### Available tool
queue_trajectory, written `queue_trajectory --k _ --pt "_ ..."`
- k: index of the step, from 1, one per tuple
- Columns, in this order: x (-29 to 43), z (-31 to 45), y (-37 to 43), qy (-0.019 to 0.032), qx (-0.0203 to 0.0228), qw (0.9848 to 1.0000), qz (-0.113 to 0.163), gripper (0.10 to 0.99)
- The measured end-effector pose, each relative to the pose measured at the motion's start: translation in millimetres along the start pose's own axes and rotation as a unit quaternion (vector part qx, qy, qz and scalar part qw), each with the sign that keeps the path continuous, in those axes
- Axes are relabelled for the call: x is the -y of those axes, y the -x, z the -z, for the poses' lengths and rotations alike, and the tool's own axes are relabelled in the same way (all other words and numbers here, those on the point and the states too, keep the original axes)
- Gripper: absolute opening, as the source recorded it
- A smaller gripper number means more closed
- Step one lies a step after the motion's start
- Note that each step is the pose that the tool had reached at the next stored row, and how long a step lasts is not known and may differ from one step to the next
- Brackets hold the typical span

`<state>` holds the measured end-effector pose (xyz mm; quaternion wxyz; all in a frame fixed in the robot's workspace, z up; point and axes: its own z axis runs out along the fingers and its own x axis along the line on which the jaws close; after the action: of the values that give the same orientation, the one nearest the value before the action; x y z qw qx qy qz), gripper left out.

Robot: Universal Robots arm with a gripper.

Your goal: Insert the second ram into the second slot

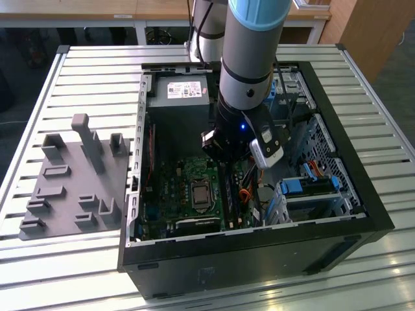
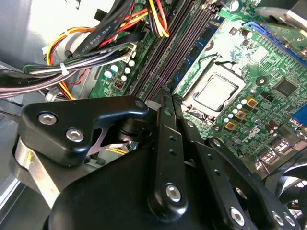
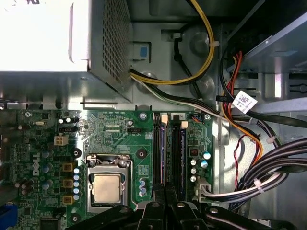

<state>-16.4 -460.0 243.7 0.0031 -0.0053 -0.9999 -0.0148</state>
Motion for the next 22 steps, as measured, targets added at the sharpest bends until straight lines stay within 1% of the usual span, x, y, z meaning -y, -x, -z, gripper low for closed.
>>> queue_trajectory --k 4,11,14,18,22 --pt "1.6 -2.0 0.8 0.0 -0.0009 1.0 0.0 0.125" --pt "2.2 -8.0 2.3 0.0001 -0.0018 1.0 0.002 0.125" --pt "2.9 -9.4 2.3 0.0002 -0.0021 1.0 0.002 0.125" --pt "4.0 -11.3 2.6 0.0002 -0.0038 1.0 0.002 0.125" --pt "4.8 -11.5 4.6 0.0002 -0.0045 1.0 0.002 0.125"
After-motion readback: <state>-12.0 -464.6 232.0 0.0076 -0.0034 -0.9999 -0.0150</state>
